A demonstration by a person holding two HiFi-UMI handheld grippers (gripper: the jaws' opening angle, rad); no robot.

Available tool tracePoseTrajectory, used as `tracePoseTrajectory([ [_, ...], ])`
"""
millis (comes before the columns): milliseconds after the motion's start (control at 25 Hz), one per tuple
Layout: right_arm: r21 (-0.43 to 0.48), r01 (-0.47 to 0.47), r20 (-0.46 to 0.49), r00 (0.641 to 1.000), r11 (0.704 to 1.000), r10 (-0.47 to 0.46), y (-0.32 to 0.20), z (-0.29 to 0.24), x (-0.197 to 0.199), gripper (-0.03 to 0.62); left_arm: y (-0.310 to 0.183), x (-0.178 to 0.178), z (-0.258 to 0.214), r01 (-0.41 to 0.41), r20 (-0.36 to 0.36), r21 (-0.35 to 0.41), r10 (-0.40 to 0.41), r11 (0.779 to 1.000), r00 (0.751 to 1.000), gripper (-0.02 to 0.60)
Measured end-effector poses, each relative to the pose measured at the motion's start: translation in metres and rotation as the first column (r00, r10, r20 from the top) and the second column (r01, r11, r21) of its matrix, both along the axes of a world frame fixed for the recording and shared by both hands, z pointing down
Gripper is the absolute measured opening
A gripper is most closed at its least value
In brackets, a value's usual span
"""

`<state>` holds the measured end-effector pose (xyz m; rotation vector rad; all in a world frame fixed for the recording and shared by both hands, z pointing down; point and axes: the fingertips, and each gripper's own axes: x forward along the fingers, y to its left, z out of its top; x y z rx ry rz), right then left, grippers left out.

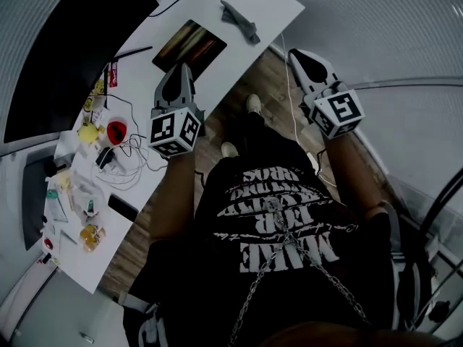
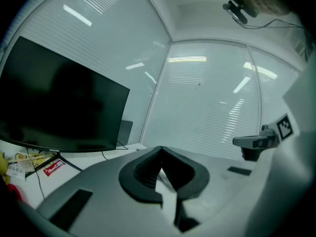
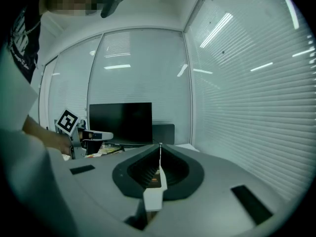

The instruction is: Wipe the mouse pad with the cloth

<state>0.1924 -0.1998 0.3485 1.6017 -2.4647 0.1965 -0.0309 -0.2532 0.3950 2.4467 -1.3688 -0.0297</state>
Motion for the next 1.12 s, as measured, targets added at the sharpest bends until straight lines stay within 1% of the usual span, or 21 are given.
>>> tracePoseTrajectory([
  [80, -0.027, 0.002, -0.006, 1.0, 1.0, -0.002, -0.026, 0.021, 0.007, 0.002, -0.02, 0.003, 0.018, 0.022, 0.015, -0.031, -0.021, 0.999, 1.0, 0.006],
  [200, -0.095, 0.018, -0.012, 1.0, 0.995, -0.019, -0.06, 0.053, 0.016, 0.002, -0.039, 0.008, 0.054, 0.055, 0.044, -0.112, -0.05, 0.992, 0.998, 0.006],
  [280, -0.141, 0.049, -0.005, 0.999, 0.989, -0.05, -0.08, 0.074, 0.019, 0.002, -0.047, 0.012, 0.077, 0.079, 0.059, -0.162, -0.07, 0.984, 0.996, 0.006],
  [400, -0.179, 0.105, 0.0, 0.994, 0.978, -0.107, -0.115, 0.099, 0.021, 0.003, -0.065, 0.018, 0.105, 0.113, 0.08, -0.208, -0.099, 0.972, 0.992, 0.006],
  [480, -0.218, 0.141, -0.002, 0.99, 0.966, -0.144, -0.135, 0.12, 0.022, 0.005, -0.072, 0.023, 0.124, 0.139, 0.091, -0.246, -0.12, 0.959, 0.989, 0.006],
  [520, -0.243, 0.162, 0.0, 0.986, 0.956, -0.167, -0.144, 0.132, 0.022, 0.02, -0.075, 0.026, 0.133, 0.15, 0.098, -0.264, -0.128, 0.953, 0.987, 0.006],
  [600, -0.292, 0.205, 0.006, 0.977, 0.934, -0.213, -0.162, 0.158, 0.022, 0.081, -0.086, 0.034, 0.148, 0.165, 0.111, -0.284, -0.139, 0.944, 0.984, 0.006],
  [720, -0.368, 0.222, -0.008, 0.97, 0.903, -0.242, -0.186, 0.202, 0.026, 0.104, -0.099, 0.038, 0.165, 0.189, 0.127, -0.307, -0.157, 0.933, 0.979, 0.006],
  [840, -0.466, 0.223, -0.02, 0.965, 0.856, -0.262, -0.205, 0.253, 0.029, 0.139, -0.106, 0.035, 0.177, 0.226, 0.142, -0.333, -0.188, 0.915, 0.972, 0.006],
  [1000, -0.563, 0.212, -0.064, 0.952, 0.799, -0.299, -0.224, 0.31, 0.033, 0.146, -0.111, 0.031, 0.185, 0.262, 0.165, -0.352, -0.216, 0.899, 0.962, 0.006],
  [1120, -0.621, 0.206, -0.062, 0.949, 0.757, -0.309, -0.228, 0.338, 0.032, 0.146, -0.111, 0.029, 0.187, 0.282, 0.172, -0.357, -0.234, 0.891, 0.957, 0.006],
])
